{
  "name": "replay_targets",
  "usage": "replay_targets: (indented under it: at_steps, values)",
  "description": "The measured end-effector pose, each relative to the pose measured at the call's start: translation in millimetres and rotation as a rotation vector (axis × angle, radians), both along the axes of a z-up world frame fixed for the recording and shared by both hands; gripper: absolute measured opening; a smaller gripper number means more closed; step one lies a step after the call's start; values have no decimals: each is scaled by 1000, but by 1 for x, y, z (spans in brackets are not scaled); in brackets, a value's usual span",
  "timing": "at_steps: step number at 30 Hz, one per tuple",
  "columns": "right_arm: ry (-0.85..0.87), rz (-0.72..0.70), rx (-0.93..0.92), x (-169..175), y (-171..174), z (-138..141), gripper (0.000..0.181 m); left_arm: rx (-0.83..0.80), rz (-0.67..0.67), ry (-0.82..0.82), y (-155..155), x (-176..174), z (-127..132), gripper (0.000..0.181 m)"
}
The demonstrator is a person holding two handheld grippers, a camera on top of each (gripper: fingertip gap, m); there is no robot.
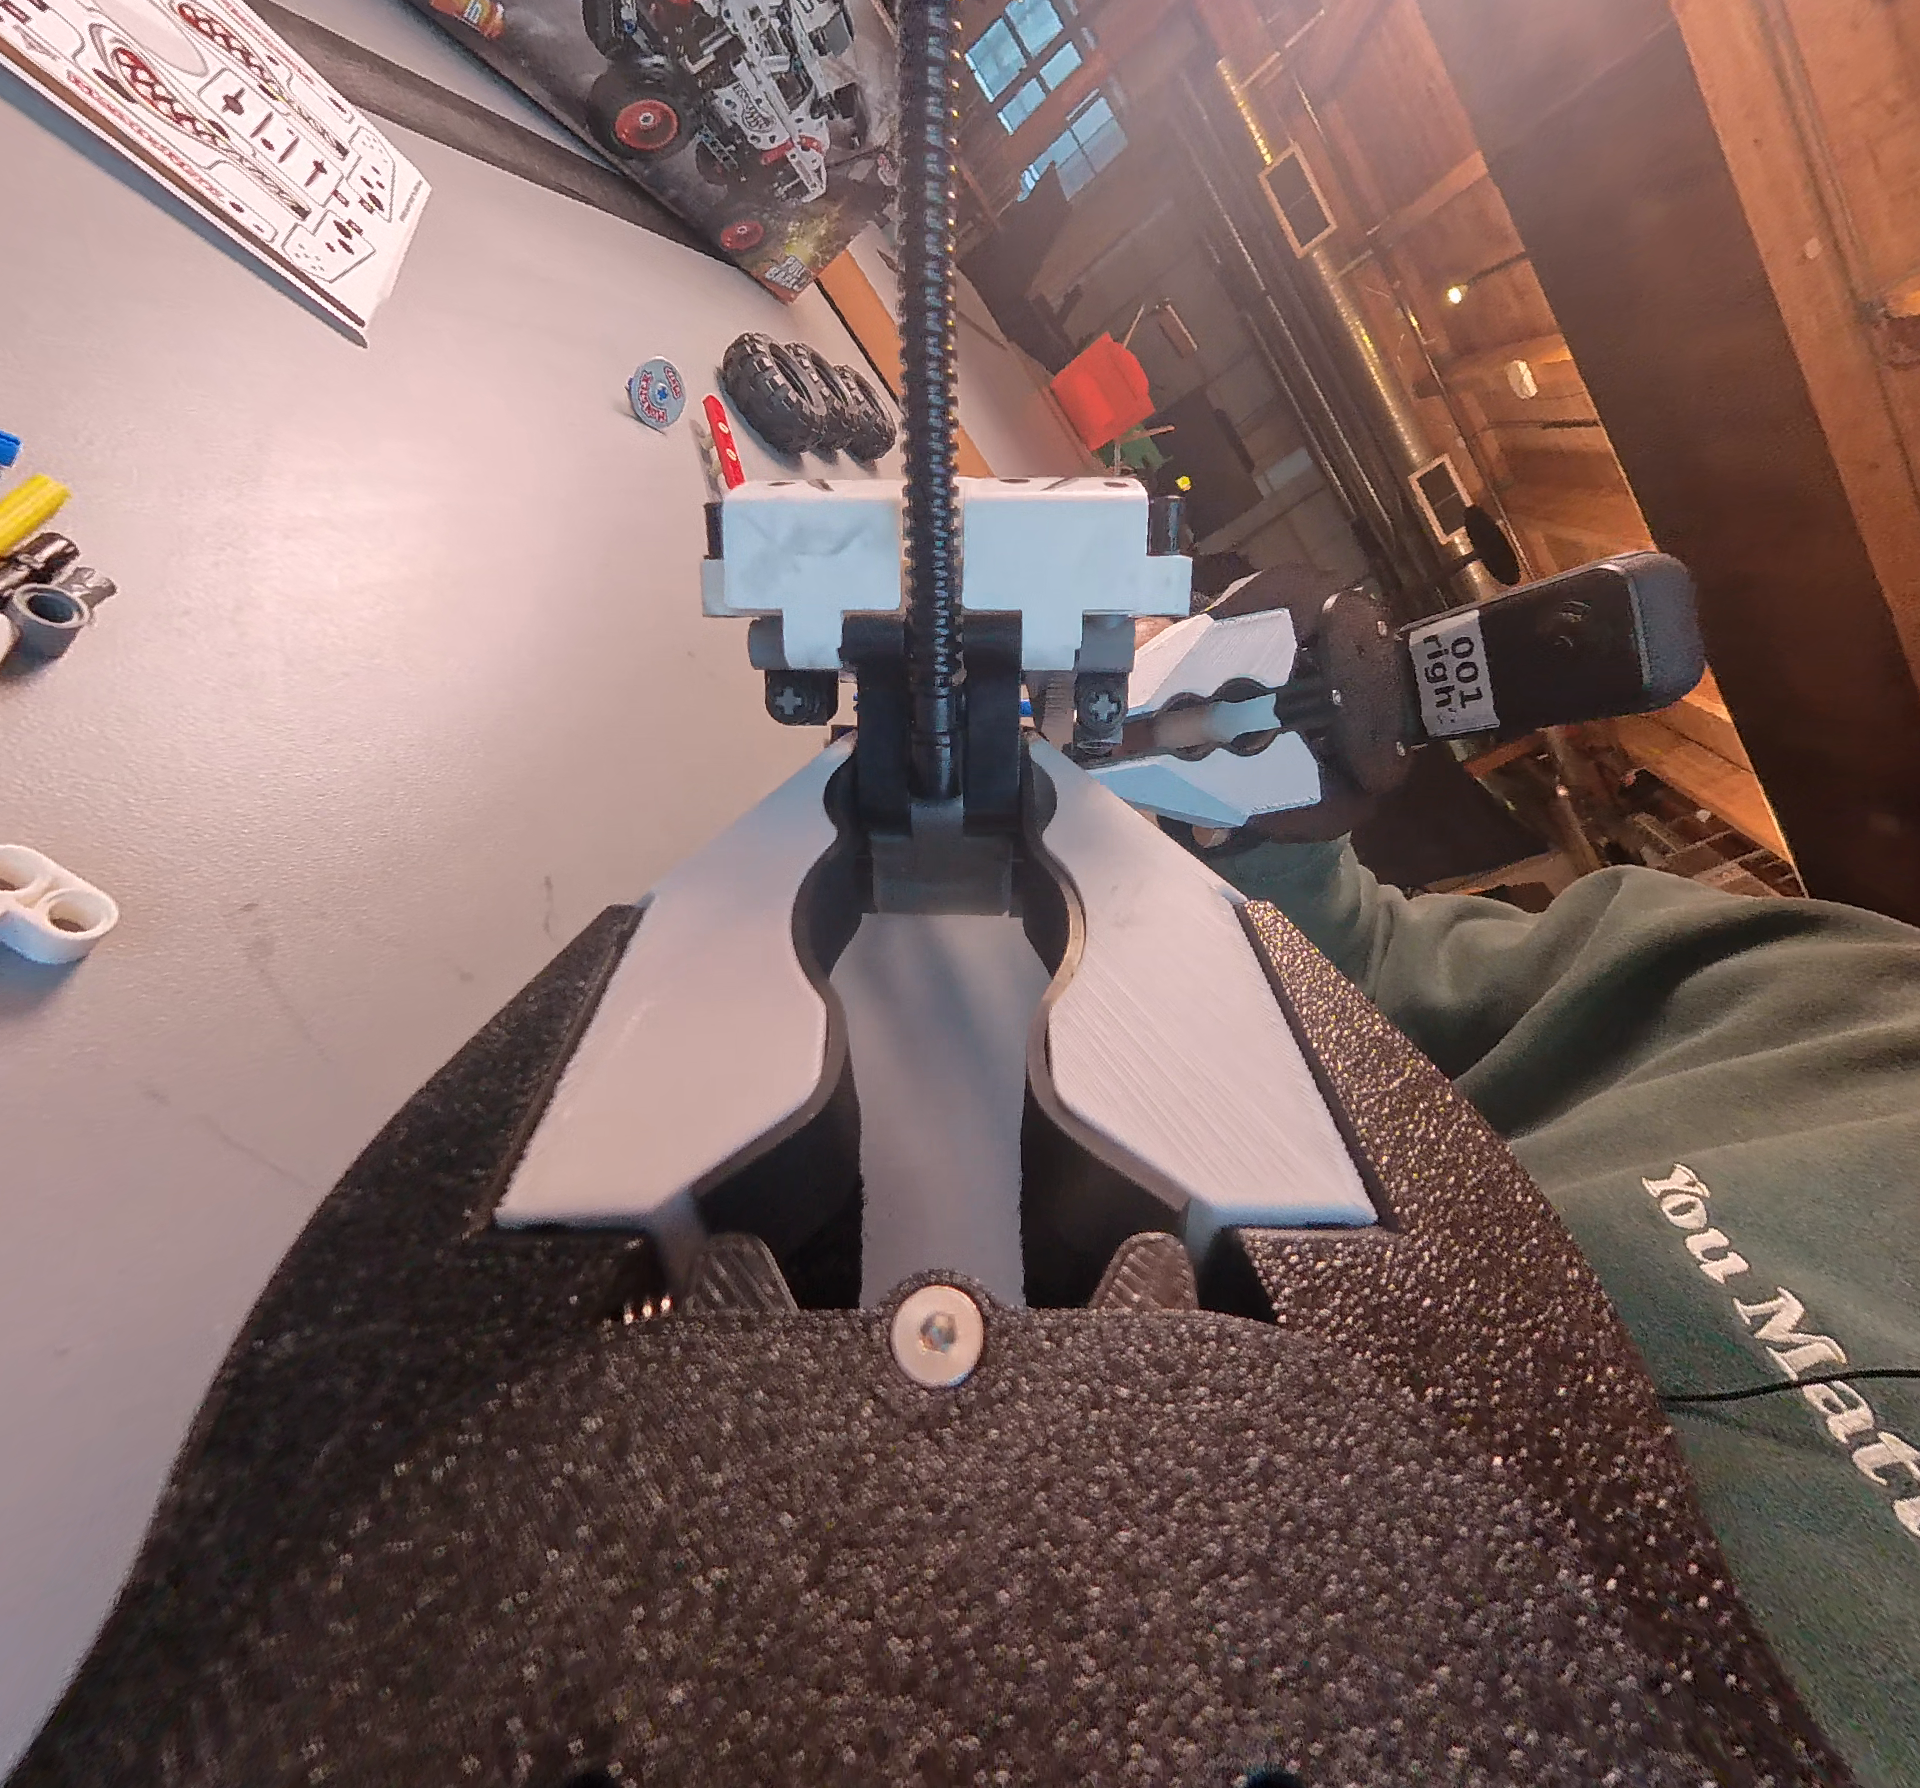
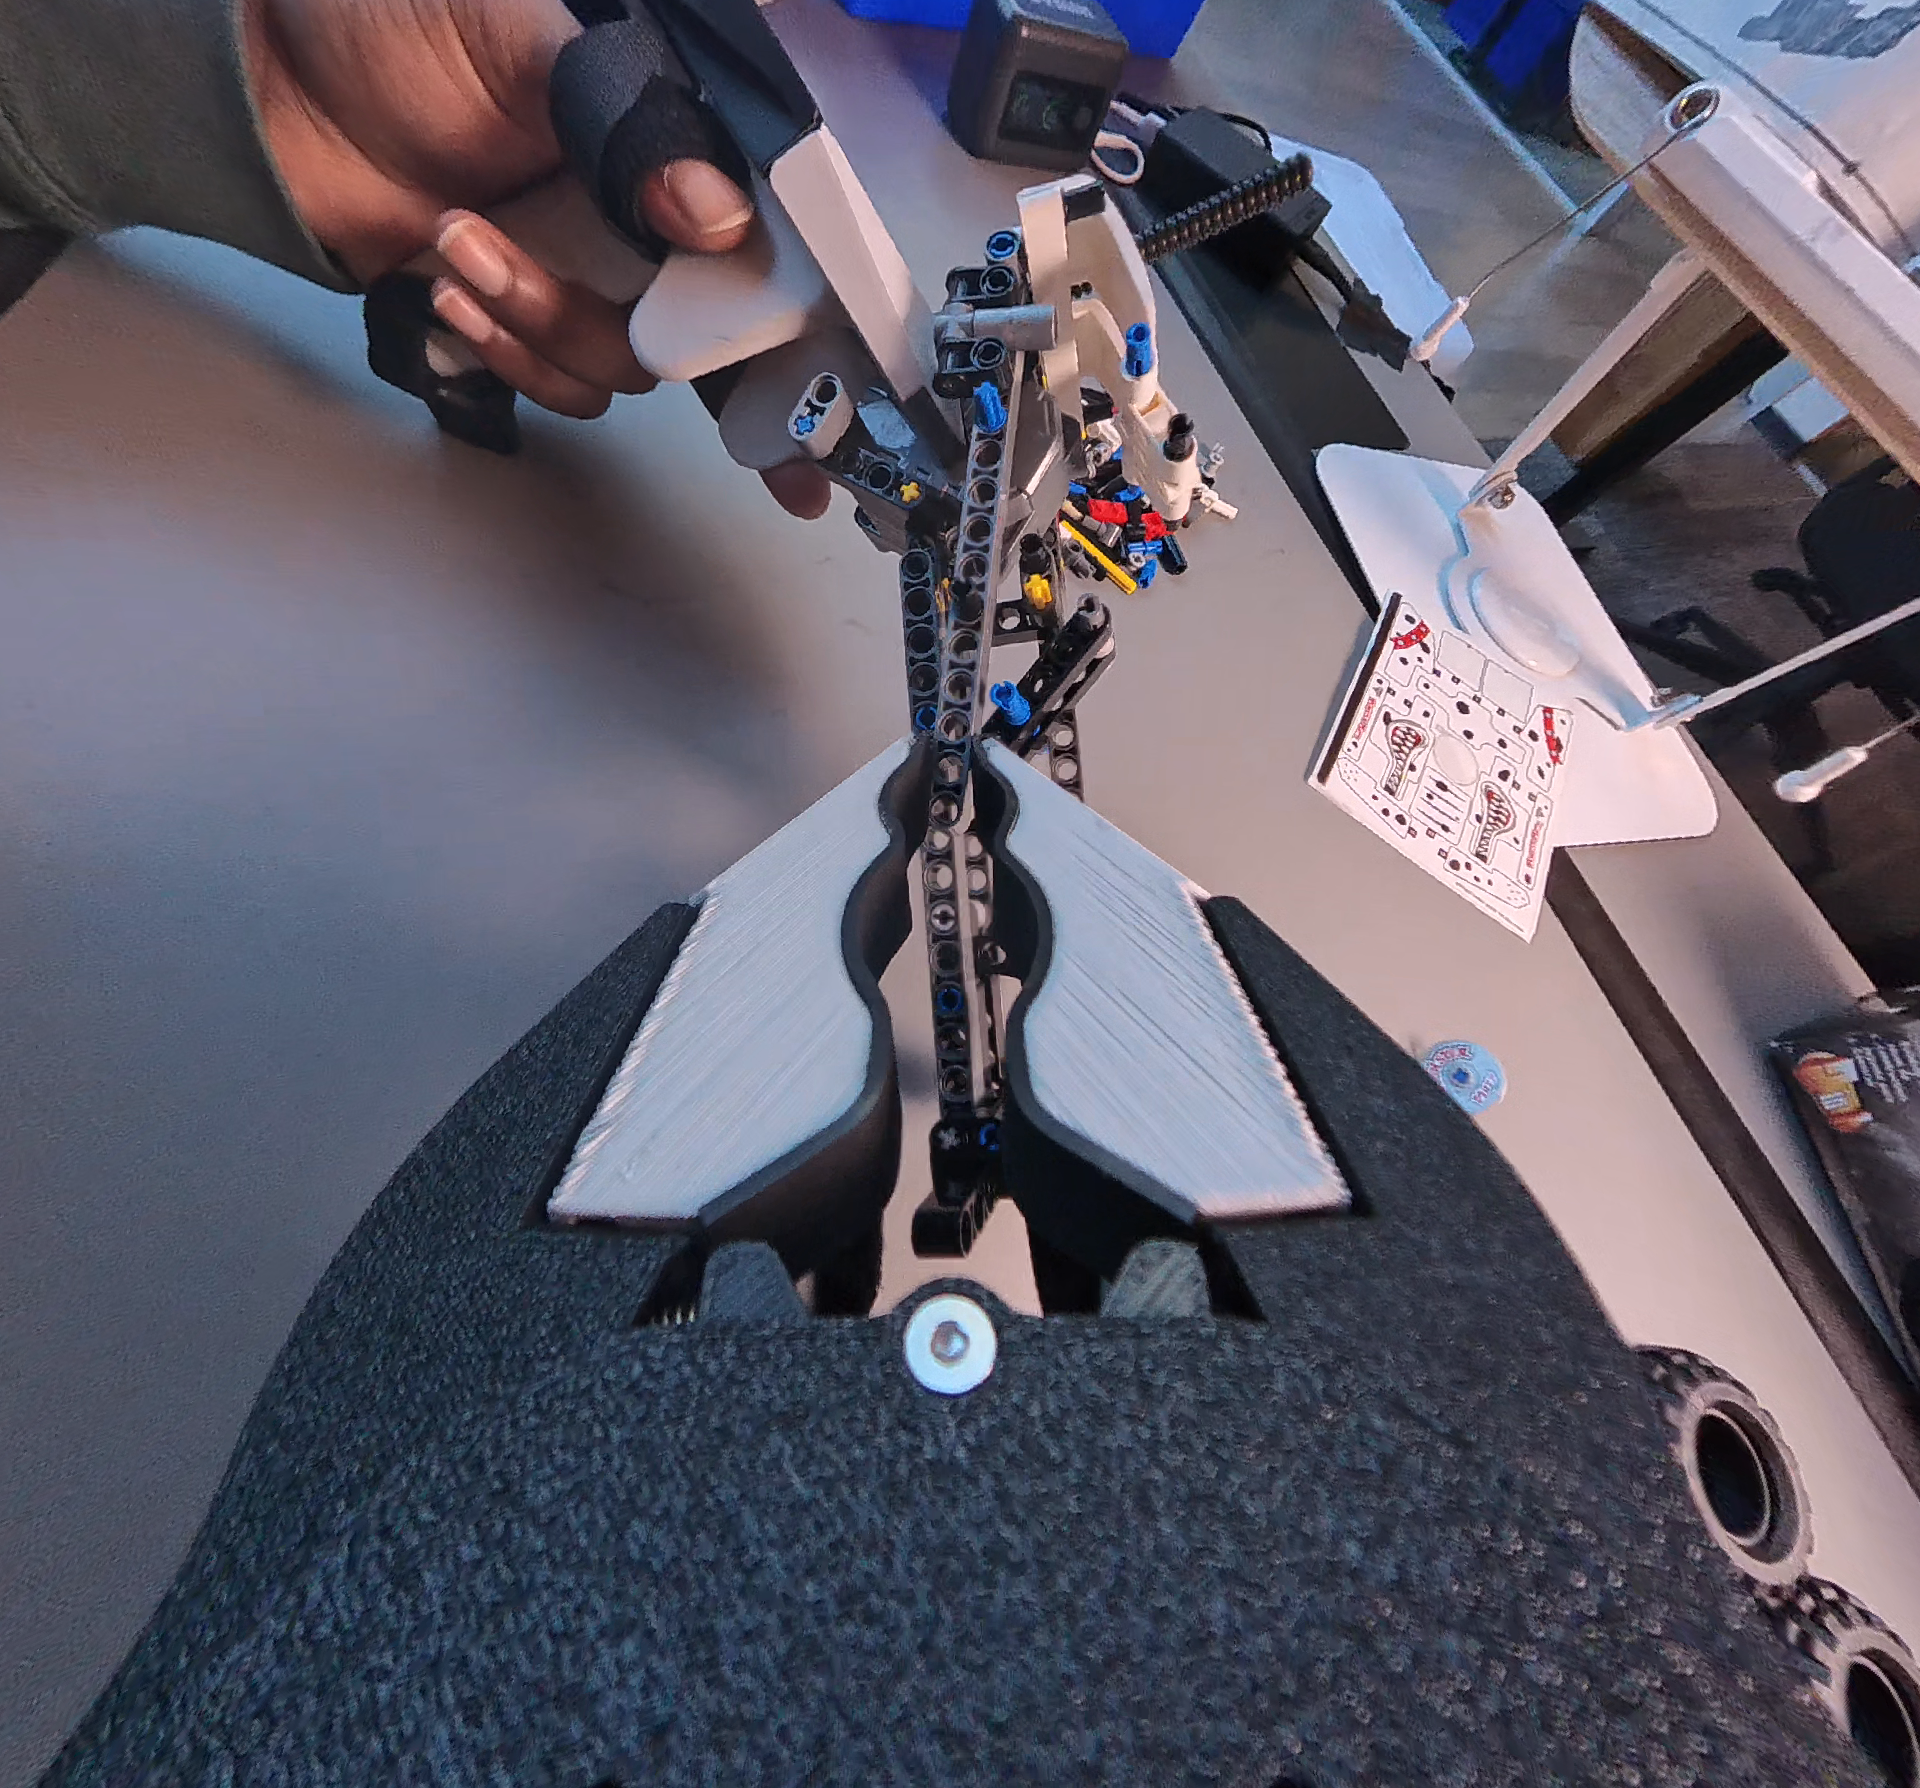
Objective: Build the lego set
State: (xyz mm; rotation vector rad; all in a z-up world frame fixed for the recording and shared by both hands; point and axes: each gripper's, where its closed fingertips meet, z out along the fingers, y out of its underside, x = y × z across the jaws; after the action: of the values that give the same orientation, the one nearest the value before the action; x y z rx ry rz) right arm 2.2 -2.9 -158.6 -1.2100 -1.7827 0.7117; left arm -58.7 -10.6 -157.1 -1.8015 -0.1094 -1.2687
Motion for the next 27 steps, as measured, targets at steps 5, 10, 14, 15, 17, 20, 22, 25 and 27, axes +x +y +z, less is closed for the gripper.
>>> replay_targets:
  at_steps: [5,10,14,15,17,20,22,25,27]
  values:
    - [76,43,-180,3,-7,26,37,25,-24,38,-3,2,2,26]
    - [-17,42,-138,-10,-8,10,74,50,-55,99,-5,10,3,26]
    - [-81,64,-93,-19,-14,-5,71,58,-72,149,-7,17,1,26]
    - [-82,64,-76,-19,-13,-5,68,57,-69,146,-7,16,1,26]
    - [-78,60,-70,-20,-11,-5,63,55,-65,144,-6,16,1,26]
    - [-73,63,-53,-20,-10,-6,61,46,-66,138,-6,15,0,26]
    - [-70,62,-41,-21,-10,-7,61,42,-67,139,-6,15,-1,26]
    - [-67,67,-34,-20,-10,-7,61,37,-73,132,-7,16,-1,26]
    - [-66,64,-28,-18,-9,-6,59,30,-79,122,-7,17,-2,26]
